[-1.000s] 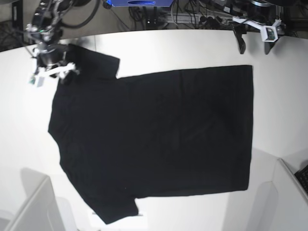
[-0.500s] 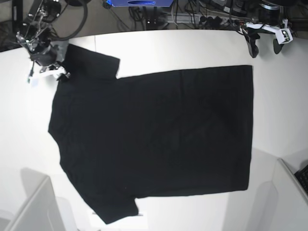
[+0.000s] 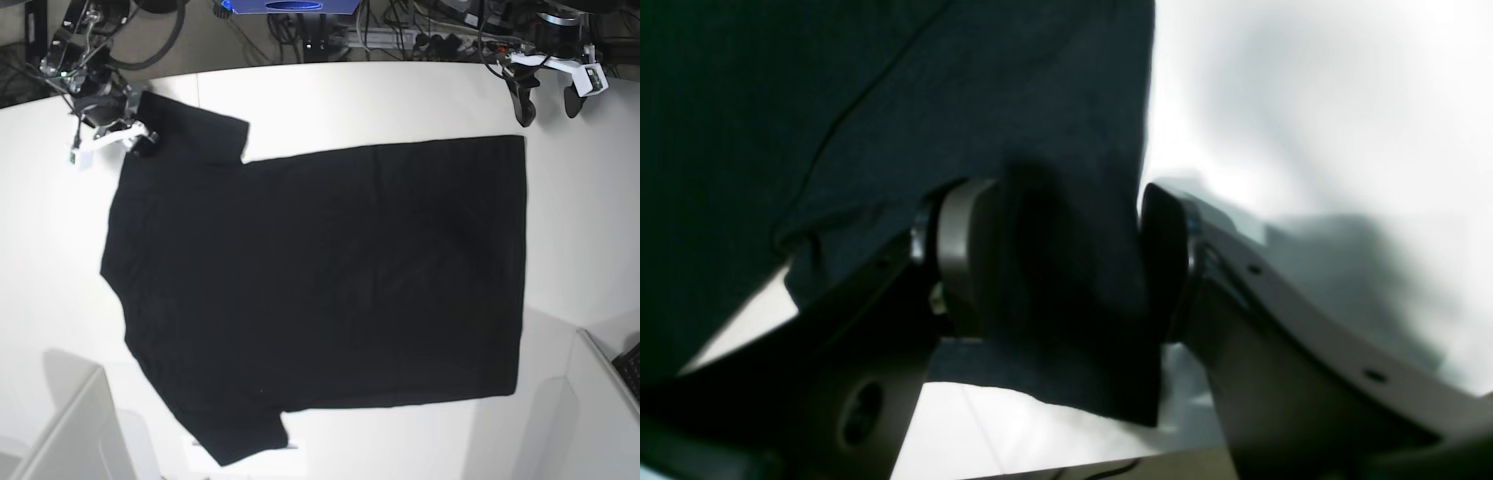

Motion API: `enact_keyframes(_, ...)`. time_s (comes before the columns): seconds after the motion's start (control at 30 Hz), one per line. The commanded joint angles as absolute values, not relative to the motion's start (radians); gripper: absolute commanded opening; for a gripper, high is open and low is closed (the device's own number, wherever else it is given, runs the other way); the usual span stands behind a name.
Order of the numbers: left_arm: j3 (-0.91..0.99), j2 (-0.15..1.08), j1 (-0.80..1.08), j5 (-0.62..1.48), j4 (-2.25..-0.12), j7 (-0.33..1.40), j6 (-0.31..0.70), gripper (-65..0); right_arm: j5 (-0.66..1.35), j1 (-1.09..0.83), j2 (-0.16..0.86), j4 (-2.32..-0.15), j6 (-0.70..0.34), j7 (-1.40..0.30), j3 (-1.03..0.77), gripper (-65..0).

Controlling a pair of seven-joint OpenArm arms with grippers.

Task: Fold the T-shirt properly
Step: 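Move both grippers down to the shoulder corners of the black T-shirt, then close both grippers on the shirt's shoulder corners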

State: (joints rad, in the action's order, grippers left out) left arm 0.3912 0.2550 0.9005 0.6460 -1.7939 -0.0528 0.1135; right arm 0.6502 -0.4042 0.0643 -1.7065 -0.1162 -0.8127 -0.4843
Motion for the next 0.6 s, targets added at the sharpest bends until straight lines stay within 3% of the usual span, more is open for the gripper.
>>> enact_keyframes(0.0, 0.395, 0.262, 0.908, 0.664, -1.797, -0.073, 0.12, -11.7, 0.647, -0.415, 0.067, -1.71, -0.114, -0.854, -0.46, -33.6)
enact_keyframes(0.13, 0.395, 0.26, 0.883, 0.704, -1.771, -0.068, 0.12, -11.7, 0.647, -0.415, 0.074, -1.693, -0.114, -0.852, -0.435, -34.5)
enact_keyframes(0.33, 0.406, 0.259, 0.822, 0.74, -1.77, 0.097, 0.12, -11.7, 0.647, -0.414, 0.082, -1.682, -0.114, -0.852, -0.433, -45.5)
enact_keyframes(0.4, 0.404, 0.257, 0.796, 0.74, -1.77, 0.134, 0.12, -11.7, 0.647, -0.414, 0.082, -1.682, -0.114, -0.852, -0.433, -51.5)
enact_keyframes(0.47, 0.404, 0.255, 0.766, 0.743, -1.77, 0.168, 0.12, -11.7, 0.647, -0.414, 0.082, -1.682, -0.114, -0.855, -0.432, -64.5)
enact_keyframes(0.57, 0.406, 0.237, 0.727, 0.742, -1.77, 0.22, 0.12, -11.8, 0.647, -0.414, 0.082, -1.682, -0.114, -0.862, -0.433, -65.0)
